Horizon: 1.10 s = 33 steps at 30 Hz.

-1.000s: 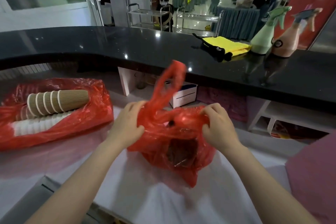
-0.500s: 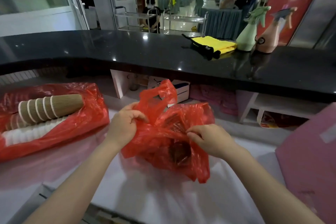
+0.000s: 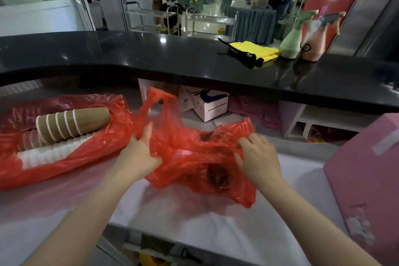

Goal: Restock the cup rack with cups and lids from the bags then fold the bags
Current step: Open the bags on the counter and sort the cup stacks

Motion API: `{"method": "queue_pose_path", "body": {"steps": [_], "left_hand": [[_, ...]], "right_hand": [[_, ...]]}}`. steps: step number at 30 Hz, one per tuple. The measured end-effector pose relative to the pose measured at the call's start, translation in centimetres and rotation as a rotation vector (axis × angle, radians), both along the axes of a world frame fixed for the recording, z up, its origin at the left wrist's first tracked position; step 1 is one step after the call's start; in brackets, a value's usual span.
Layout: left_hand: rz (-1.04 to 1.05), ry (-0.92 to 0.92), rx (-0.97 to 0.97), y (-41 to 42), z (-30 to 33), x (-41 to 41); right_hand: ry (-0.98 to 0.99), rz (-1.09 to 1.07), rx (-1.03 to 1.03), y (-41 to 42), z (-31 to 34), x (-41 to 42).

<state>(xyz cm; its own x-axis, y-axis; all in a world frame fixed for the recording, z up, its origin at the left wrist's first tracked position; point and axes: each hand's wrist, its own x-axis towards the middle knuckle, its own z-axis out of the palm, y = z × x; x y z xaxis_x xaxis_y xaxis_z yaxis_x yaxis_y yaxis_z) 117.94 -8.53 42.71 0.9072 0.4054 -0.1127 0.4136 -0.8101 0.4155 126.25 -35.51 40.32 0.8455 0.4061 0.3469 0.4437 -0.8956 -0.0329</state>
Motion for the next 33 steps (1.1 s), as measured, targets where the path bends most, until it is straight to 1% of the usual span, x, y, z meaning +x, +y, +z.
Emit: {"method": "queue_pose_path", "body": {"steps": [1, 2, 3, 4, 6, 8, 9, 10, 11, 12, 14, 15, 16, 17, 18, 19, 21, 23, 25, 27, 29, 31, 32, 33], "left_hand": [[-0.043, 0.024, 0.037, -0.2, 0.1, -0.5], [-0.070, 0.016, 0.075, -0.4, 0.1, -1.0], [-0.088, -0.039, 0.115, -0.8, 0.1, -1.6], [-0.105, -0.143, 0.161, -1.1, 0.1, -2.2], [-0.180, -0.457, 0.272, -1.7, 0.2, -3.4], [-0.366, -0.770, 0.374, -2.2, 0.5, -4.3], [-0.502, -0.901, 0.425, -2.3, 0.5, -4.5], [-0.644, -0.996, 0.464, -2.2, 0.6, -4.5], [-0.773, -1.050, 0.490, -2.1, 0.8, -4.2], [-0.880, -1.059, 0.512, -2.2, 1.1, -3.6], [-1.046, -0.977, 0.546, -2.4, 1.4, -1.9], [-1.103, -0.888, 0.544, -2.8, 1.5, -0.9], [-1.122, -0.746, 0.526, -3.2, 1.5, 0.1], [-1.087, -0.552, 0.517, -3.4, 1.4, 1.2], [-1.004, -0.345, 0.543, -3.4, 1.2, 2.3], [-0.902, -0.176, 0.578, -3.0, 0.9, 3.1], [-0.772, 0.091, 0.639, -1.6, -0.4, 4.4], [-0.709, 0.212, 0.680, -0.1, -1.7, 4.7], [-0.639, 0.267, 0.693, 1.2, -2.8, 4.8], [-0.567, 0.350, 0.603, 1.6, -3.6, 4.5], [-0.541, 0.431, 0.424, 1.8, -3.9, 4.2], [-0.528, 0.407, 0.135, 1.8, -3.7, 3.9], [-0.521, 0.353, -0.036, 1.8, -3.4, 3.7], [-0.510, 0.261, -0.220, 1.5, -2.8, 3.5]], "right_hand": [[-0.060, 0.121, 0.102, 0.9, 0.2, -0.4], [-0.078, 0.240, 0.153, 1.9, 0.4, -0.6], [-0.038, 0.328, 0.121, 2.7, 0.5, -0.7], [0.041, 0.366, 0.030, 3.5, 0.4, -0.7], [0.167, 0.318, -0.217, 4.2, -0.3, -0.1], [0.189, 0.256, -0.368, 4.4, -0.8, 0.0], [0.150, 0.249, -0.384, 4.5, -0.9, -0.2], [0.060, 0.255, -0.350, 4.5, -1.1, -0.4], [-0.023, 0.274, -0.292, 4.4, -1.3, -0.6], [-0.092, 0.317, -0.237, 4.2, -1.6, -0.8], [-0.161, 0.375, -0.189, 3.9, -2.1, -1.1], [-0.173, 0.393, -0.180, 3.8, -2.2, -1.3], [-0.188, 0.417, -0.162, 3.6, -2.2, -1.5], [-0.203, 0.439, -0.143, 3.4, -2.1, -1.7], [-0.215, 0.453, -0.124, 3.1, -2.0, -1.8], [-0.211, 0.460, -0.113, 2.7, -1.8, -2.1], [-0.188, 0.473, -0.088, 1.4, -1.8, -2.7], [-0.133, 0.479, -0.072, -0.4, -2.0, -3.2], [-0.064, 0.467, -0.096, -2.6, -2.2, -3.9], [-0.008, 0.424, -0.155, -4.6, -2.6, -4.2], [0.082, 0.326, -0.185, -5.9, -2.9, -4.3], [0.120, 0.245, -0.085, -6.4, -3.3, -4.2], [0.105, 0.206, -0.034, -6.4, -3.3, -4.1], [0.079, 0.163, -0.006, -6.3, -3.3, -3.9]]}}
